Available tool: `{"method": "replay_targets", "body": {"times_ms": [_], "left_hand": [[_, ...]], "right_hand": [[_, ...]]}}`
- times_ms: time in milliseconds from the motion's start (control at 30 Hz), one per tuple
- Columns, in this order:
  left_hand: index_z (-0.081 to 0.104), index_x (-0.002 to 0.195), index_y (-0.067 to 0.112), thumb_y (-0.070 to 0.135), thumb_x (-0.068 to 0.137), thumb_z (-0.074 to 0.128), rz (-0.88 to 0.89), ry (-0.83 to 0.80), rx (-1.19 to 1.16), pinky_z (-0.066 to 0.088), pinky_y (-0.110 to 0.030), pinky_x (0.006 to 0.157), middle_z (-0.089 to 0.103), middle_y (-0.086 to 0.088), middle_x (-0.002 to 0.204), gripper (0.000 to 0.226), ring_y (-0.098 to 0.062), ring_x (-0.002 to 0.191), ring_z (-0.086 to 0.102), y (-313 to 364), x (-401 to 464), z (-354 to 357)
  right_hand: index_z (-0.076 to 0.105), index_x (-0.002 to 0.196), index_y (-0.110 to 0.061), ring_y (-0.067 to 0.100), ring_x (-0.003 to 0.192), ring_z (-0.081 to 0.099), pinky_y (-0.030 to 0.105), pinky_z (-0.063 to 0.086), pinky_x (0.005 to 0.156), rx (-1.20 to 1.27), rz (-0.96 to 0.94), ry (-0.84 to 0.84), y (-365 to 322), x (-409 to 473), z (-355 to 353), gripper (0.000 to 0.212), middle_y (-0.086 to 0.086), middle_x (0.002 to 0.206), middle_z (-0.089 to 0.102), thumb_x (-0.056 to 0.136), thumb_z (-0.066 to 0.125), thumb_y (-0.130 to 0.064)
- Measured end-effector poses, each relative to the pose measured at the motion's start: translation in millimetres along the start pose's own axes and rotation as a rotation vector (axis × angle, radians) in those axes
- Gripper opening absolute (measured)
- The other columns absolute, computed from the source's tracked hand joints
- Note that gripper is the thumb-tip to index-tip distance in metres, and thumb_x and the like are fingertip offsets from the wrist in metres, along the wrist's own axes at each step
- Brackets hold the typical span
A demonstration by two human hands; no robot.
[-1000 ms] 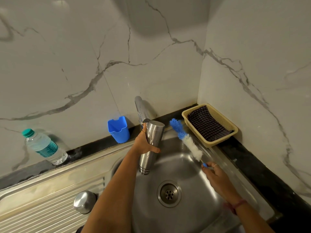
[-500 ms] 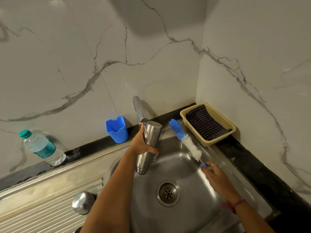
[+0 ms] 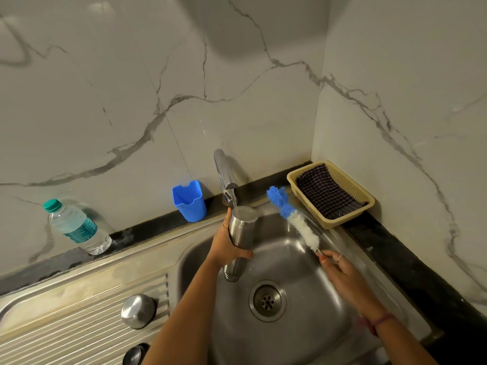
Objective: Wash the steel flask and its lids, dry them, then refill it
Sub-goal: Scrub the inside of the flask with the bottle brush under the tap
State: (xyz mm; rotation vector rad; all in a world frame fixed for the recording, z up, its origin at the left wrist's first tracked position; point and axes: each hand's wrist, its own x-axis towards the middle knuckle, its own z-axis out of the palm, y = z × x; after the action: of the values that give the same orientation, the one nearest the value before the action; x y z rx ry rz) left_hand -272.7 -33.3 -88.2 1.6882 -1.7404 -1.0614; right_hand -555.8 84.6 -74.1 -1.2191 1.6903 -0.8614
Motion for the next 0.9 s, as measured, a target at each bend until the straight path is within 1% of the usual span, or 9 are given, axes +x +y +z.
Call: {"method": "replay_targets", "body": {"times_ms": [67,133,267,400,467,533,667,800,900], "left_hand": [[0.023,0.154,0.02,0.018,0.054,0.094,-0.024,0.029,-0.012,0.041,-0.03,0.102,0.053,0.002,0.135,0.123,-0.019,0.125,0.051,-4,-6,4],[0.025,0.152,0.022,0.016,0.056,0.094,-0.048,0.055,-0.054,0.043,-0.032,0.101,0.053,0.003,0.135,0.118,-0.017,0.122,0.051,-6,-13,7],[0.031,0.142,0.025,0.015,0.056,0.094,-0.068,0.088,-0.113,0.048,-0.038,0.101,0.056,0.002,0.13,0.107,-0.019,0.119,0.054,-10,-24,9],[0.039,0.134,0.024,0.013,0.06,0.092,-0.08,0.121,-0.102,0.045,-0.029,0.091,0.057,0.005,0.12,0.092,-0.018,0.113,0.056,-11,-35,11],[0.041,0.134,0.023,0.013,0.06,0.091,-0.076,0.129,-0.095,0.044,-0.026,0.087,0.056,0.006,0.118,0.09,-0.018,0.112,0.056,-10,-40,12],[0.041,0.138,0.022,0.011,0.06,0.091,-0.081,0.137,-0.096,0.044,-0.026,0.086,0.055,0.005,0.121,0.093,-0.018,0.112,0.055,-9,-45,12],[0.037,0.145,0.021,0.004,0.063,0.087,-0.083,0.161,-0.122,0.04,-0.021,0.083,0.05,0.005,0.122,0.097,-0.014,0.108,0.05,2,-54,16],[0.04,0.144,0.021,0.002,0.063,0.087,-0.112,0.237,-0.173,0.043,-0.028,0.088,0.054,0.001,0.125,0.096,-0.015,0.108,0.05,7,-59,13],[0.04,0.145,0.02,0.001,0.062,0.086,-0.135,0.238,-0.175,0.044,-0.029,0.088,0.052,0.001,0.122,0.097,-0.016,0.108,0.05,7,-65,10]], "right_hand": [[0.055,0.105,-0.037,0.008,0.049,0.044,0.021,0.037,0.045,0.038,-0.004,-0.074,-3,-4,-8,0.013,-0.002,0.059,0.051,0.098,0.046,-0.03],[0.052,0.106,-0.038,0.007,0.045,0.041,0.021,0.035,0.042,0.05,-0.022,-0.146,-7,-9,-15,0.014,0.0,0.055,0.047,0.098,0.045,-0.027],[0.045,0.113,-0.04,0.004,0.044,0.044,0.02,0.037,0.046,-0.036,-0.109,-0.222,-14,-16,-25,0.02,0.0,0.055,0.052,0.098,0.046,-0.027],[0.033,0.121,-0.057,0.003,0.049,0.05,0.015,0.042,0.052,-0.186,-0.248,-0.249,-24,-22,-27,0.037,0.0,0.056,0.056,0.099,0.043,-0.029],[0.032,0.122,-0.062,0.005,0.05,0.048,0.018,0.042,0.051,-0.236,-0.292,-0.271,-28,-26,-25,0.04,-0.001,0.055,0.052,0.099,0.044,-0.031],[0.035,0.124,-0.061,0.011,0.049,0.044,0.024,0.039,0.048,-0.309,-0.333,-0.241,-30,-27,-21,0.04,0.0,0.056,0.05,0.098,0.044,-0.032],[0.032,0.133,-0.049,0.007,0.044,0.039,0.018,0.034,0.044,-0.426,-0.384,-0.185,-42,-29,-14,0.041,-0.005,0.05,0.044,0.1,0.043,-0.028],[0.033,0.135,-0.044,0.008,0.044,0.044,0.017,0.035,0.045,-0.464,-0.376,-0.247,-46,-40,-20,0.041,-0.019,0.05,0.053,0.1,0.043,-0.026],[0.041,0.131,-0.048,0.025,0.062,0.06,0.033,0.049,0.057,-0.494,-0.306,-0.248,-46,-37,-37,0.037,0.002,0.068,0.066,0.099,0.045,-0.032]]}}
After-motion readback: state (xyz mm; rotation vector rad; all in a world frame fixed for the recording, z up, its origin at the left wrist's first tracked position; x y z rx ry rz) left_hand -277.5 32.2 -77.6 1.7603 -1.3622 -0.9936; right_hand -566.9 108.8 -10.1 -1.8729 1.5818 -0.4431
